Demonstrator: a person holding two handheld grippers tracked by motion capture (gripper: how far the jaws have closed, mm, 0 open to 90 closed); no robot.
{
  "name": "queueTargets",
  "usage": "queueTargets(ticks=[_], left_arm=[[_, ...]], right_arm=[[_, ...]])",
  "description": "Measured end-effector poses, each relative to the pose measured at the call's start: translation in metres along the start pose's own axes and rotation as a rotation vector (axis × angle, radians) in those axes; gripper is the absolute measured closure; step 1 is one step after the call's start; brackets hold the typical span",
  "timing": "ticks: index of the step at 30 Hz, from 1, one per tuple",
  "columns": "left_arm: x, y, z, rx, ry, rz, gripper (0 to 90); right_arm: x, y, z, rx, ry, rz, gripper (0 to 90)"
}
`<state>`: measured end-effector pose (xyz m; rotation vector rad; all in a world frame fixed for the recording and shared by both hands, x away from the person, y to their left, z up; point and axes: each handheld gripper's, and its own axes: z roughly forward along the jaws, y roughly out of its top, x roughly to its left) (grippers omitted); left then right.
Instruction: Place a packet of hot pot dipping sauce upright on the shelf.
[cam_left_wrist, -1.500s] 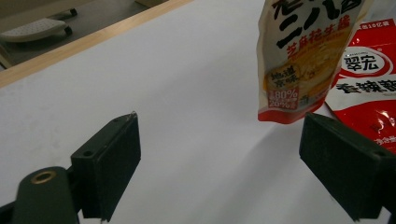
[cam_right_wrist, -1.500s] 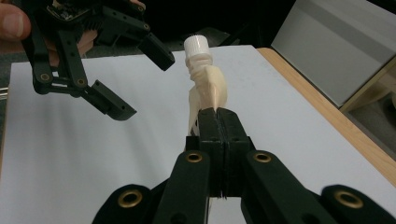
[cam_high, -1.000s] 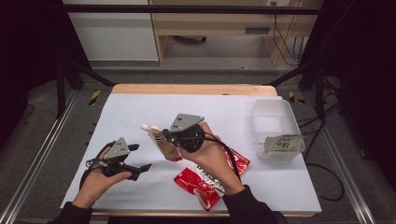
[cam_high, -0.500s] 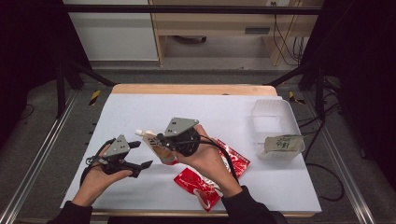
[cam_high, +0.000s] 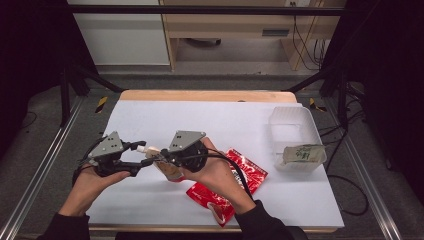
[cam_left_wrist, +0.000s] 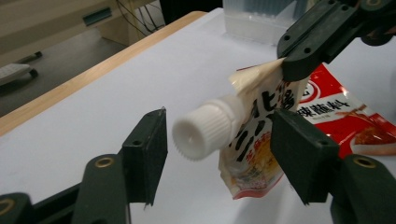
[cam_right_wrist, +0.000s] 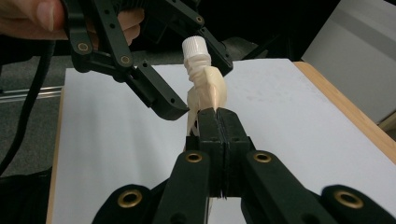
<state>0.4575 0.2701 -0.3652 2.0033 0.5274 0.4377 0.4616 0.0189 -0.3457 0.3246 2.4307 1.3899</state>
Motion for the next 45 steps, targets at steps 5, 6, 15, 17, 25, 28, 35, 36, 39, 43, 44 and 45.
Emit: queueTargets(ticks=[5,6,15,17,25,28,35,36,39,43,44,45], left_arm=[[0.001,0.002,-0.003,0.012,-0.017,0.011,51.0],[0.002,0.002,-0.004,0.027,-0.021,0.013,53.6],[0.009,-0.002,-0.005,0.025,-0.033,-0.003,51.7],[0.009,-0.003,-0.004,0.041,-0.027,0.005,52.6],[0.008,0.001,-0.003,0.041,-0.051,-0.044,62.1],[0.007,0.004,-0.004,0.044,-0.062,-0.049,65.3],[-0.001,0.022,-0.007,0.074,-0.069,0.024,71.4],[-0.001,0.026,-0.007,0.076,-0.068,0.033,71.6],[-0.001,0.040,-0.005,0.103,-0.077,0.058,72.1],[-0.004,0.059,0.000,0.166,-0.086,0.115,72.5],[-0.005,0.062,0.001,0.179,-0.084,0.130,72.5],[-0.006,0.066,0.002,0.187,-0.084,0.142,72.6]], right_arm=[[0.002,-0.001,0.003,0.004,0.012,-0.001,90.0],[0.003,-0.001,0.004,0.006,0.015,-0.003,90.0],[0.003,-0.001,0.006,-0.001,0.028,-0.003,90.0],[0.003,-0.002,0.007,0.005,0.030,-0.004,90.0],[0.001,-0.003,0.004,0.004,0.026,0.002,90.0],[-0.002,-0.003,0.002,0.002,0.022,0.008,90.0],[-0.007,-0.005,-0.003,0.008,0.017,0.017,89.9],[-0.008,-0.005,-0.004,0.005,0.015,0.013,89.9],[-0.011,-0.005,-0.007,0.003,0.013,0.020,89.6],[-0.017,-0.005,-0.012,0.015,0.009,0.025,89.2],[-0.019,-0.004,-0.014,0.023,0.007,0.020,89.1],[-0.020,-0.004,-0.015,0.029,0.006,0.014,88.9]])
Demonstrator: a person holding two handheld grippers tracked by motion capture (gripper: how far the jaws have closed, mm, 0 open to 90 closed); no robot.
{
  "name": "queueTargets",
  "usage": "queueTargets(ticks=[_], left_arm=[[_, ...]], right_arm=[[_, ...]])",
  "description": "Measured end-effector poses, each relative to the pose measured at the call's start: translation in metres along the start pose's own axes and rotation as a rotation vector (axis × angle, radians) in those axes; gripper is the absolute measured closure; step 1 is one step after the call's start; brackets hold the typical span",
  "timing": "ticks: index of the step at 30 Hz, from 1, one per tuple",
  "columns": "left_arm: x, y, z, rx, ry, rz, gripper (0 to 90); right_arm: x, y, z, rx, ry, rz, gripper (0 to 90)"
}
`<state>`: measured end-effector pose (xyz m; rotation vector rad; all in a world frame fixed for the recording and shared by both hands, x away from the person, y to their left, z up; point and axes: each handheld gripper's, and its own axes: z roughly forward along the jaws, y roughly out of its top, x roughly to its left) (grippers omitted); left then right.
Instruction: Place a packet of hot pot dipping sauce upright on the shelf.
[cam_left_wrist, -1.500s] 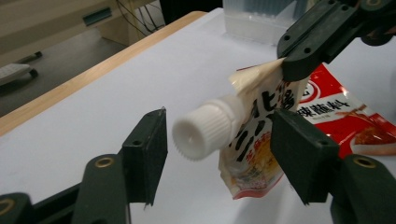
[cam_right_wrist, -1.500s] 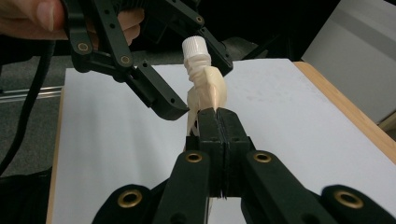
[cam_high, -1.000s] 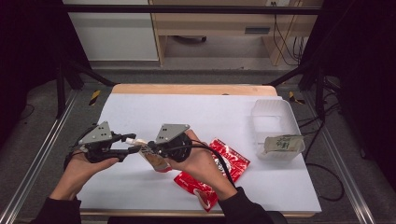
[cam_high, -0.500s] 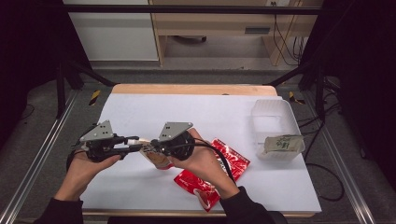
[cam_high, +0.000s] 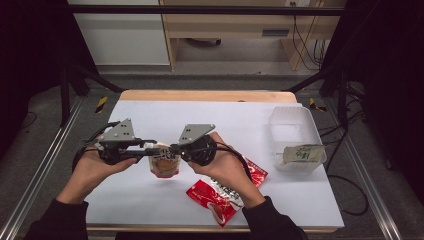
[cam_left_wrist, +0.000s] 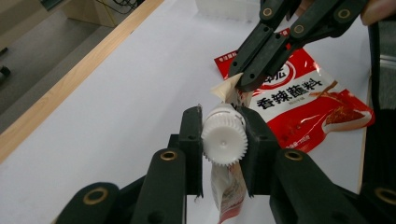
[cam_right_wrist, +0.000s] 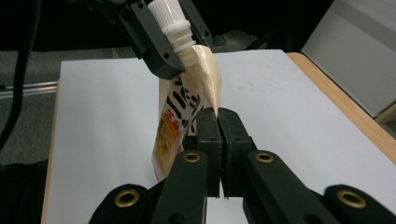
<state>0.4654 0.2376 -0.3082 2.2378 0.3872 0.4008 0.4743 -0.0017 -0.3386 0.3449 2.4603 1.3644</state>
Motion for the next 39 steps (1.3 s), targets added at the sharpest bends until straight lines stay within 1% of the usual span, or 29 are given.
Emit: queueTargets(ticks=[2,4,6,7,9,11,14,15,17,18,19,20,22,23,25,27,29,31,34,35,36,38,39], left_arm=[[0.000,0.007,0.001,0.009,0.002,0.019,72.6],[-0.001,0.010,0.002,0.011,0.002,0.026,72.6],[-0.001,0.014,0.003,0.017,0.004,0.036,72.6],[-0.001,0.014,0.003,0.019,0.005,0.039,72.7],[-0.001,0.015,0.002,0.012,0.005,0.039,72.7],[0.000,0.016,0.002,0.006,0.000,0.040,72.7],[-0.001,0.017,0.003,0.003,-0.005,0.046,72.7],[-0.001,0.018,0.003,0.002,-0.007,0.049,72.7],[-0.002,0.018,0.005,0.004,-0.012,0.051,72.6],[-0.002,0.019,0.006,0.007,-0.015,0.054,72.6],[-0.002,0.019,0.007,0.013,-0.020,0.058,72.6],[-0.003,0.019,0.008,0.015,-0.019,0.060,72.7],[-0.004,0.020,0.010,0.019,-0.024,0.067,72.6],[-0.004,0.020,0.011,0.020,-0.026,0.070,72.6],[-0.004,0.020,0.013,0.019,-0.032,0.071,72.6],[-0.006,0.020,0.015,0.019,-0.037,0.072,72.6],[-0.007,0.020,0.017,0.020,-0.045,0.076,72.6],[-0.008,0.020,0.018,0.024,-0.049,0.080,72.6],[-0.009,0.021,0.019,0.015,-0.052,0.075,72.6],[-0.009,0.021,0.019,0.012,-0.056,0.077,72.6],[-0.009,0.021,0.020,0.005,-0.054,0.071,72.5],[-0.010,0.021,0.020,0.002,-0.054,0.070,72.5],[-0.009,0.020,0.021,0.001,-0.055,0.070,72.5]], right_arm=[[-0.002,0.001,-0.003,0.013,-0.006,-0.004,88.4],[-0.004,0.002,-0.006,0.023,-0.009,-0.012,87.2],[-0.006,0.003,-0.009,0.033,-0.016,-0.014,82.9],[-0.007,0.003,-0.011,0.044,-0.021,-0.015,78.1],[-0.011,0.001,-0.014,0.066,-0.038,-0.012,65.0],[-0.014,-0.003,-0.016,0.096,-0.055,-0.027,56.0],[-0.016,-0.006,-0.017,0.134,-0.060,-0.043,43.1],[-0.016,-0.006,-0.016,0.152,-0.057,-0.054,39.6],[-0.016,-0.005,-0.015,0.175,-0.048,-0.068,37.1],[-0.016,-0.004,-0.014,0.194,-0.038,-0.069,35.5],[-0.017,-0.003,-0.012,0.211,-0.027,-0.082,34.8],[-0.017,-0.001,-0.011,0.221,-0.028,-0.089,35.1],[-0.016,0.003,-0.009,0.259,-0.008,-0.109,34.6],[-0.017,0.006,-0.009,0.270,-0.005,-0.122,34.5],[-0.017,0.011,-0.009,0.287,0.010,-0.127,36.5],[-0.017,0.015,-0.009,0.293,0.019,-0.137,43.4],[-0.017,0.019,-0.009,0.314,0.038,-0.162,49.1],[-0.016,0.023,-0.008,0.341,0.038,-0.172,57.3],[-0.014,0.026,-0.007,0.356,0.064,-0.174,67.7],[-0.013,0.026,-0.006,0.369,0.062,-0.182,73.1],[-0.013,0.027,-0.006,0.381,0.053,-0.193,75.6],[-0.013,0.028,-0.004,0.395,0.051,-0.184,82.5],[-0.013,0.029,-0.004,0.407,0.053,-0.192,85.3]])
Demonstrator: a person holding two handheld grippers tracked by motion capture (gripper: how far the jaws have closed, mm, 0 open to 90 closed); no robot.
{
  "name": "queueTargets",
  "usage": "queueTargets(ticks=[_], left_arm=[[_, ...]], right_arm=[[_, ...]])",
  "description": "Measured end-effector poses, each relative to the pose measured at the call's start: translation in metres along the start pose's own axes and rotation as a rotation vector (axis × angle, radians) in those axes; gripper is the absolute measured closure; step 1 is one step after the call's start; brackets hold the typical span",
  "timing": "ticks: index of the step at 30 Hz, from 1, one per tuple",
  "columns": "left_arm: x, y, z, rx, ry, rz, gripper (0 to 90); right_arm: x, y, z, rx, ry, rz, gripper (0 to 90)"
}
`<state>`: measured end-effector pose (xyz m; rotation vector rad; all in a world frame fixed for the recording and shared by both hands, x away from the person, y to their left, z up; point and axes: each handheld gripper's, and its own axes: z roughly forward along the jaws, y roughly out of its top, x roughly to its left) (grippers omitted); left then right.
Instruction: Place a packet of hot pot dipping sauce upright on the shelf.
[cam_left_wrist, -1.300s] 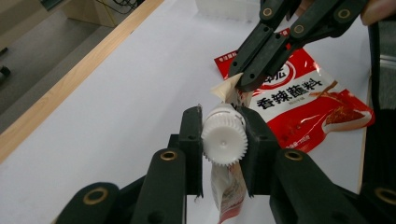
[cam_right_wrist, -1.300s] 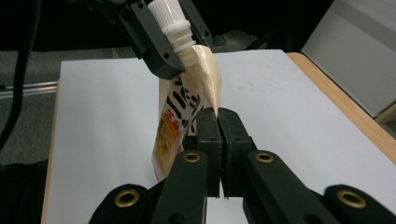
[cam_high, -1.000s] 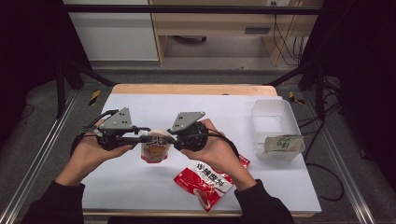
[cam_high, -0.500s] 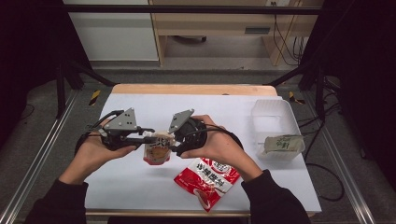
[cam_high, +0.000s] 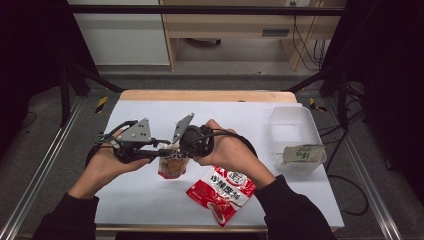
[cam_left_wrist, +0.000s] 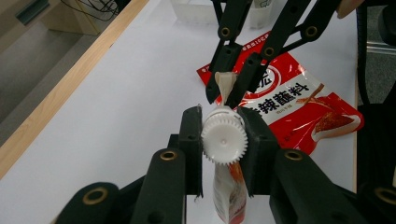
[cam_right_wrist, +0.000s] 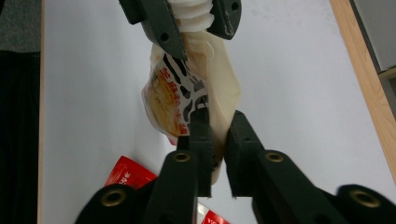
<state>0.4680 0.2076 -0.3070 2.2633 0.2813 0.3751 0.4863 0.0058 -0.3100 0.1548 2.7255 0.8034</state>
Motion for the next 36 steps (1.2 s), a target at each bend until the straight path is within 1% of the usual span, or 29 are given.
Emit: queueTargets(ticks=[3,4,7,8,9,10,11,12,13,15,16,18,20,21,22,24,28,29,30,31,32,33,35,36], left_arm=[[0.001,-0.003,0.000,-0.018,0.002,-0.018,72.4],[0.001,-0.004,0.001,-0.026,0.003,-0.027,72.2],[0.000,-0.006,0.000,-0.057,0.000,-0.047,70.4],[0.000,-0.007,0.000,-0.072,0.013,-0.054,64.9],[0.000,-0.007,0.000,-0.074,0.017,-0.054,58.2],[0.000,-0.008,-0.001,-0.082,0.017,-0.056,54.3],[-0.001,-0.010,-0.001,-0.088,0.017,-0.054,53.7],[-0.002,-0.011,-0.002,-0.100,0.020,-0.060,51.2],[-0.003,-0.013,-0.002,-0.101,0.025,-0.061,47.8],[-0.004,-0.019,-0.004,-0.111,0.046,-0.074,41.1],[-0.004,-0.022,-0.005,-0.113,0.051,-0.078,39.9],[-0.005,-0.030,-0.006,-0.115,0.070,-0.086,36.1],[-0.006,-0.040,-0.005,-0.107,0.097,-0.103,30.3],[-0.008,-0.049,-0.004,-0.110,0.117,-0.128,28.5],[-0.009,-0.057,-0.002,-0.106,0.132,-0.143,27.1],[-0.012,-0.071,0.001,-0.098,0.151,-0.171,24.1],[-0.020,-0.105,0.011,-0.076,0.173,-0.226,21.0],[-0.022,-0.113,0.013,-0.060,0.180,-0.233,21.0],[-0.023,-0.118,0.015,-0.046,0.193,-0.232,20.8],[-0.024,-0.121,0.016,-0.038,0.202,-0.232,20.4],[-0.024,-0.125,0.016,-0.036,0.215,-0.240,20.3],[-0.025,-0.128,0.016,-0.042,0.228,-0.254,20.1],[-0.025,-0.131,0.014,-0.044,0.238,-0.262,18.7],[-0.026,-0.132,0.013,-0.045,0.251,-0.264,18.1]], right_arm=[[0.001,0.002,-0.002,0.024,-0.009,-0.007,87.3],[0.001,0.003,-0.003,0.031,-0.017,-0.018,87.8],[0.001,0.005,-0.006,0.035,-0.029,-0.028,88.4],[0.000,0.005,-0.009,0.036,-0.036,-0.028,88.5],[-0.002,0.005,-0.012,0.038,-0.043,-0.035,88.5],[-0.004,0.005,-0.013,0.036,-0.051,-0.040,88.6],[-0.006,0.005,-0.016,0.043,-0.062,-0.040,88.6],[-0.009,0.004,-0.018,0.046,-0.069,-0.038,88.6],[-0.011,0.002,-0.021,0.049,-0.076,-0.041,88.7],[-0.017,-0.001,-0.026,0.055,-0.089,-0.038,88.7],[-0.020,-0.003,-0.029,0.059,-0.099,-0.037,88.7],[-0.025,-0.008,-0.035,0.067,-0.112,-0.044,88.7],[-0.029,-0.012,-0.040,0.071,-0.129,-0.041,88.6],[-0.031,-0.015,-0.043,0.069,-0.135,-0.041,88.6],[-0.033,-0.019,-0.048,0.064,-0.141,-0.046,88.6],[-0.036,-0.025,-0.054,0.068,-0.156,-0.042,88.6],[-0.044,-0.038,-0.068,0.071,-0.183,-0.042,88.6],[-0.045,-0.041,-0.071,0.072,-0.189,-0.038,88.6],[-0.048,-0.045,-0.075,0.074,-0.198,-0.045,88.6],[-0.050,-0.048,-0.078,0.073,-0.203,-0.042,88.6],[-0.051,-0.050,-0.080,0.072,-0.208,-0.036,88.6],[-0.053,-0.053,-0.083,0.070,-0.214,-0.029,88.6],[-0.057,-0.060,-0.089,0.064,-0.221,-0.025,88.6],[-0.058,-0.062,-0.092,0.066,-0.226,-0.017,88.6]])
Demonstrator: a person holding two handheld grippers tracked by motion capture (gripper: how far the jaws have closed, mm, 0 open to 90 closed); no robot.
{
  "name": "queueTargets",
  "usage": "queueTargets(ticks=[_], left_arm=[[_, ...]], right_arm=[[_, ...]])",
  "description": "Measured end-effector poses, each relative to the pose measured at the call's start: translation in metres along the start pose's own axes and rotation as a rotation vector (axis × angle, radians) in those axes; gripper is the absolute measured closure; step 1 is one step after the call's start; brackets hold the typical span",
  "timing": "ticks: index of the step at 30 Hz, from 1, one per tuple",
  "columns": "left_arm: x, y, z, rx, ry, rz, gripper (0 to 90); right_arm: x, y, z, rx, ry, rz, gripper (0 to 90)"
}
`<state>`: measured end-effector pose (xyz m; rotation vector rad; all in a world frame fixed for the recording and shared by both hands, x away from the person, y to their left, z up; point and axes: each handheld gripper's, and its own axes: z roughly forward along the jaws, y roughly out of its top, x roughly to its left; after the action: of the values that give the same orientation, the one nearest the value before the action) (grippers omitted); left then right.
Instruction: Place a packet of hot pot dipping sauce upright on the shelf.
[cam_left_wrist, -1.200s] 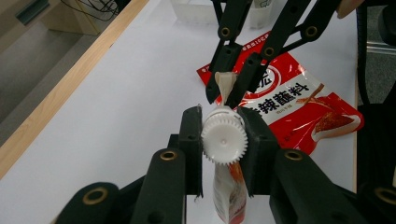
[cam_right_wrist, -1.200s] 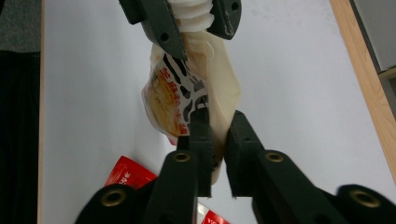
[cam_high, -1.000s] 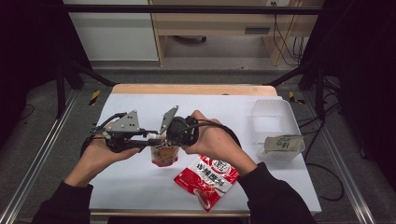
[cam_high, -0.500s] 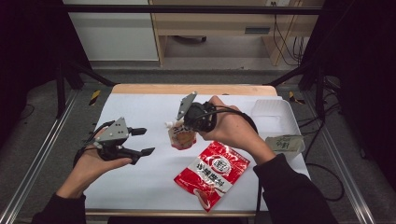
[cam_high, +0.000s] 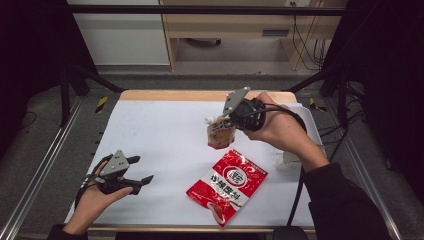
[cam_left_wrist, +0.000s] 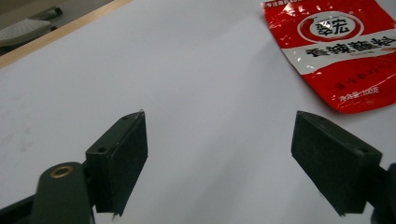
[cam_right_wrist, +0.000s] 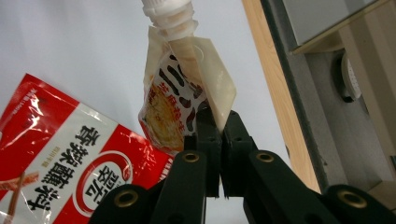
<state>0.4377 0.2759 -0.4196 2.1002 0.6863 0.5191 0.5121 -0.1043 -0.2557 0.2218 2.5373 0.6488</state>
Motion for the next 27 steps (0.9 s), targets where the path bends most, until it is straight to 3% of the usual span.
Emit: queueTargets(ticks=[9,27], left_arm=[[-0.007,-0.019,-0.008,-0.003,0.010,-0.003,12.9],[0.001,-0.035,-0.007,0.021,0.038,-0.054,13.0]], right_arm=[[-0.016,-0.017,-0.020,0.003,-0.047,0.029,88.6],[-0.056,-0.062,-0.047,0.023,-0.129,0.104,88.6]])
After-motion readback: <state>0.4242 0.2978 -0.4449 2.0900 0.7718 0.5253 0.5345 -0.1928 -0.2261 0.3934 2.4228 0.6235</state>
